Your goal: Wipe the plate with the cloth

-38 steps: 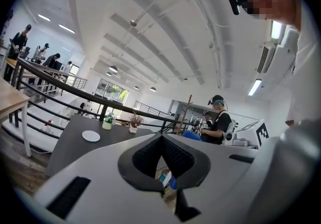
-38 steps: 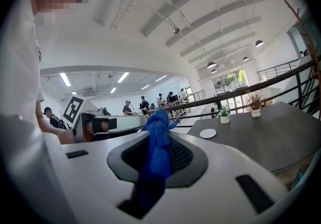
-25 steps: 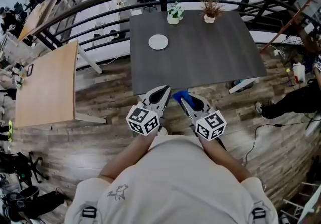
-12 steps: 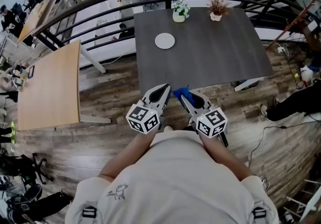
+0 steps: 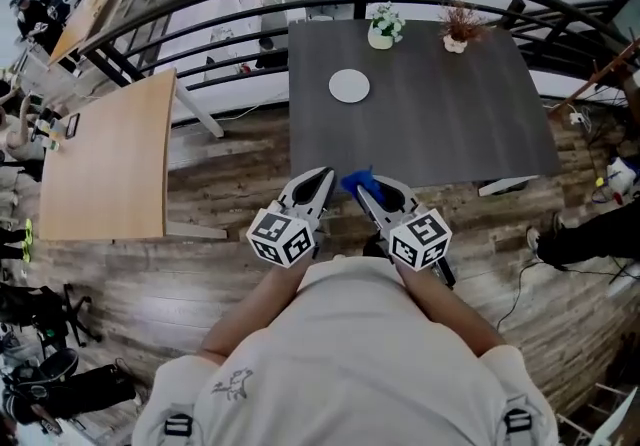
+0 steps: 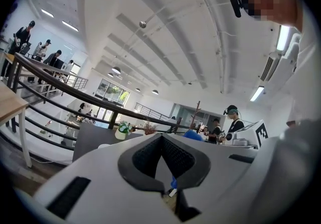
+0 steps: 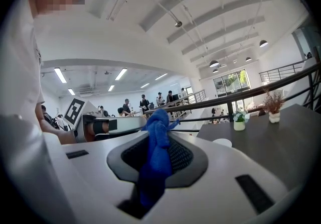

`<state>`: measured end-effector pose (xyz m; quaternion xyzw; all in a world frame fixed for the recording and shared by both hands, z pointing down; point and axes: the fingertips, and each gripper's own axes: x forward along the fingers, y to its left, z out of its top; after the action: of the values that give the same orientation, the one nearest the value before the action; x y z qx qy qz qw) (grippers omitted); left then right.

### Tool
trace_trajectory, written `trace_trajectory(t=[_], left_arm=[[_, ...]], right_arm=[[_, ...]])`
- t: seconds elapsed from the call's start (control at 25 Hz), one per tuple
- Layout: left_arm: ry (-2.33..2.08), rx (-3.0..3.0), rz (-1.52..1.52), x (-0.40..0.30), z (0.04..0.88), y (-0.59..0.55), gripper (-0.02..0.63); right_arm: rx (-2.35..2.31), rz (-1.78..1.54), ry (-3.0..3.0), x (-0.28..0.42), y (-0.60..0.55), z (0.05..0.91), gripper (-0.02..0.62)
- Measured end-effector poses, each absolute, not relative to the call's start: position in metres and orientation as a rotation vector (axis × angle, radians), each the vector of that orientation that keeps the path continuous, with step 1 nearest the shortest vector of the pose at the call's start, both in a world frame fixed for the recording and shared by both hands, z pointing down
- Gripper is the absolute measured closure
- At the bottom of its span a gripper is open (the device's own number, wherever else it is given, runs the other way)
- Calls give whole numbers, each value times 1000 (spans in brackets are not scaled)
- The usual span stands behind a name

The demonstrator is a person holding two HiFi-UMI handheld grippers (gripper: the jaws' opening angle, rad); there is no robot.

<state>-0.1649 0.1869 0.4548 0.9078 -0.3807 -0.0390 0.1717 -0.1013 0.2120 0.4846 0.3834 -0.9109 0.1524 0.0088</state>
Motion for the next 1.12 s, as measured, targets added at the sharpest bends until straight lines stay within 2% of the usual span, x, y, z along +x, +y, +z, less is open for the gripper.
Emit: trace_trajectory(t=[0.4, 0.88, 1.12], left_arm=[[-1128, 2538, -98, -153, 462, 135, 598], [-1149, 2510, -81, -76, 463, 45, 598], [-1226, 2442, -51, -32, 488, -17, 598]], right_arm=[[1118, 507, -2867, -93, 155, 491, 528], [1055, 555, -2902, -21, 57, 489, 528], [975, 603, -2922, 28, -12, 510, 528]])
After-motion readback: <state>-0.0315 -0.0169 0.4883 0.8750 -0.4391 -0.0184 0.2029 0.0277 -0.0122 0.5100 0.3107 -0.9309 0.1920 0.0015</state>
